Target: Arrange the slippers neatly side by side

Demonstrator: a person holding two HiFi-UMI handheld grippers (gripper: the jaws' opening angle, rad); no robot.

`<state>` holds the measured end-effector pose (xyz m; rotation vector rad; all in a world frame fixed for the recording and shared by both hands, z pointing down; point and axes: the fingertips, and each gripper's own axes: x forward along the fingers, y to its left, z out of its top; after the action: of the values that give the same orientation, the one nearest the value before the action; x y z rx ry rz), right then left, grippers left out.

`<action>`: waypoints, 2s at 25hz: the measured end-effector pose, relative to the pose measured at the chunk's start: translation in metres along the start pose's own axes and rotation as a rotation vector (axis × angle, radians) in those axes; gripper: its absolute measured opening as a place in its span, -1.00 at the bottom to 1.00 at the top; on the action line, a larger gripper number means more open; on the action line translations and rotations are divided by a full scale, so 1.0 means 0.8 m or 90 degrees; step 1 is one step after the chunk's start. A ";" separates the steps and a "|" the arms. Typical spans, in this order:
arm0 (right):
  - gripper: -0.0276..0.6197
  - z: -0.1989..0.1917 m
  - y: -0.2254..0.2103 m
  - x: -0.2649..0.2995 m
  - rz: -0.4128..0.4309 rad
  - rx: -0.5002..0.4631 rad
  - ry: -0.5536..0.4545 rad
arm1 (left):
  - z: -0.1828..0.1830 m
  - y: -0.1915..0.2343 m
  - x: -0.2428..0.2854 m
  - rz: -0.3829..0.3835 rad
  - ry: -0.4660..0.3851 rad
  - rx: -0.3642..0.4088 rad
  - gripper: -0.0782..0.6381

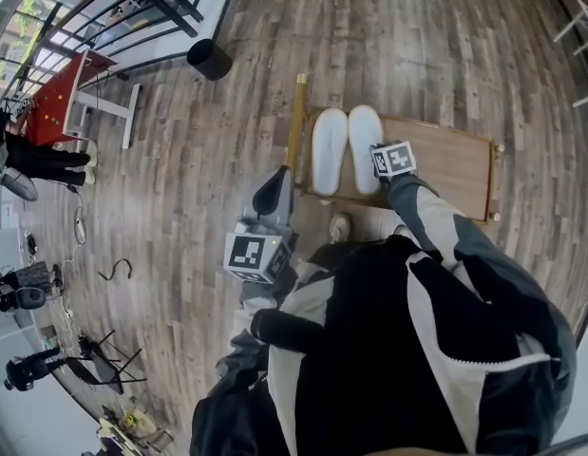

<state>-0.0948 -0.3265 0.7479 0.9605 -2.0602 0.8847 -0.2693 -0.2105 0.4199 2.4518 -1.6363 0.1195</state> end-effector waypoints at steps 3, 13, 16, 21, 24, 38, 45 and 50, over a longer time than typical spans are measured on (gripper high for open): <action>-0.84 0.000 0.002 0.002 -0.002 0.008 0.003 | 0.001 -0.005 0.001 -0.008 -0.002 -0.004 -0.73; -0.83 -0.016 0.020 0.012 0.028 0.000 0.033 | -0.007 -0.004 0.002 -0.011 0.002 0.011 -0.73; -0.78 -0.016 0.024 0.013 0.048 0.012 0.037 | -0.007 -0.005 0.003 -0.013 0.010 0.010 -0.73; -0.49 -0.014 0.035 0.008 0.066 -0.009 0.037 | -0.004 -0.005 0.008 -0.021 0.012 0.009 -0.73; -0.47 -0.005 0.038 -0.005 0.079 0.001 0.022 | -0.004 -0.009 0.018 -0.035 0.006 0.009 -0.73; -0.90 0.173 0.080 -0.268 0.121 -0.088 -0.352 | 0.021 -0.075 0.099 -0.150 -0.014 0.008 -0.73; -0.91 0.183 0.071 -0.406 0.051 -0.148 -0.487 | 0.034 -0.136 0.140 -0.215 -0.014 0.019 -0.73; -0.91 0.162 0.050 -0.440 0.010 -0.152 -0.506 | 0.046 -0.172 0.159 -0.246 -0.019 0.025 -0.73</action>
<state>0.0068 -0.2859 0.3871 1.2926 -2.7451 0.2431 -0.0944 -0.2821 0.3901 2.7570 -1.1481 0.0588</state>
